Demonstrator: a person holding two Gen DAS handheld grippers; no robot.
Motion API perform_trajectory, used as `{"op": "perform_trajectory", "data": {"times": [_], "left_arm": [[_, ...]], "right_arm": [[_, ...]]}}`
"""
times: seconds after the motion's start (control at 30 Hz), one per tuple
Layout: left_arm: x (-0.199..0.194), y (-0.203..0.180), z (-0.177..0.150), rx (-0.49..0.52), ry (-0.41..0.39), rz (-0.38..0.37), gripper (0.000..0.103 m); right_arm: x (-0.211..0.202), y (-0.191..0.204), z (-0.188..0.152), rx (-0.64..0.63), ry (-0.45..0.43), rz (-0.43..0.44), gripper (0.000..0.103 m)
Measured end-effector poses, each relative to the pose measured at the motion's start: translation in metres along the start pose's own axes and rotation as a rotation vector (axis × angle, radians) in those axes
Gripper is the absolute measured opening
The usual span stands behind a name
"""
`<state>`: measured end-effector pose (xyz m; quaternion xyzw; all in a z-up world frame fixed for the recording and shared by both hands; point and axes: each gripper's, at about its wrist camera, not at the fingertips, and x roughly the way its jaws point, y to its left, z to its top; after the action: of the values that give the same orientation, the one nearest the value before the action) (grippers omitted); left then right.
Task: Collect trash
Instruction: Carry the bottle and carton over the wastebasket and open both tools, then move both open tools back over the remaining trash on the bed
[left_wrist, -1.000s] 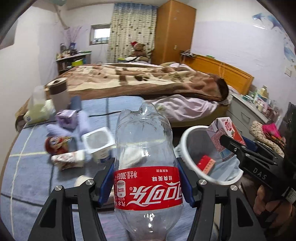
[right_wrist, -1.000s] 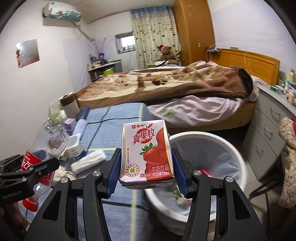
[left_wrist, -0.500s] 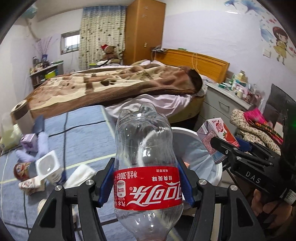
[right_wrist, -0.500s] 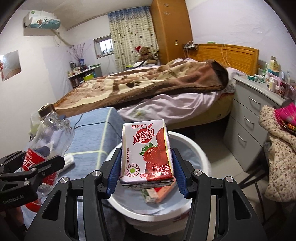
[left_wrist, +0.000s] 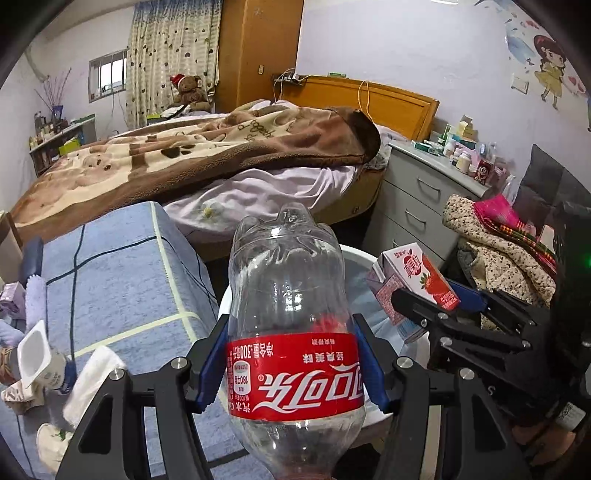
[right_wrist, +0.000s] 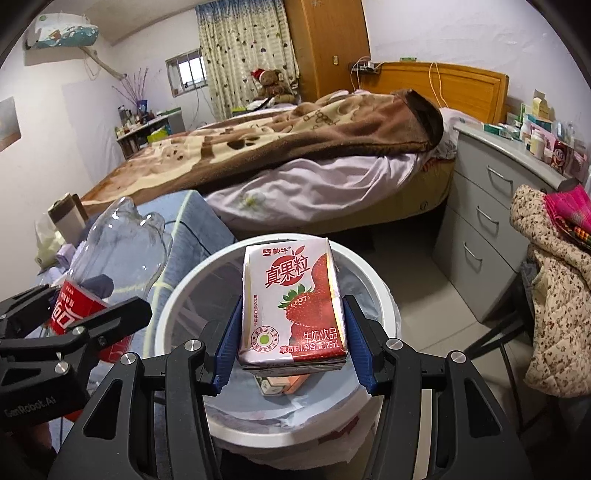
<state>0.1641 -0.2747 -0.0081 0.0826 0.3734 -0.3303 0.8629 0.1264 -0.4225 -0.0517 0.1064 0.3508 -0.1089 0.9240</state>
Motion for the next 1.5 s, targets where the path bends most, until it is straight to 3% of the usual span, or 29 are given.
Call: {"op": "perform_trajectory", "data": {"times": [0.53, 0.7, 1.03, 1.5], "left_arm": [[0.028, 0.014, 0.010, -0.049, 0.023, -0.032, 0.066], [0.025, 0.020, 0.010, -0.062, 0.017, -0.021, 0.067], [0.003, 0.032, 0.003, -0.086, -0.008, 0.007, 0.067], [-0.060, 0.064, -0.024, -0.131, -0.092, 0.100, 0.067]], "right_arm": [[0.025, -0.011, 0.002, -0.004, 0.080, -0.067, 0.056], [0.023, -0.010, 0.003, -0.002, 0.068, -0.074, 0.068], [0.012, -0.003, 0.007, 0.001, 0.031, -0.062, 0.068], [-0.009, 0.034, 0.007, -0.024, -0.038, 0.012, 0.068]]}}
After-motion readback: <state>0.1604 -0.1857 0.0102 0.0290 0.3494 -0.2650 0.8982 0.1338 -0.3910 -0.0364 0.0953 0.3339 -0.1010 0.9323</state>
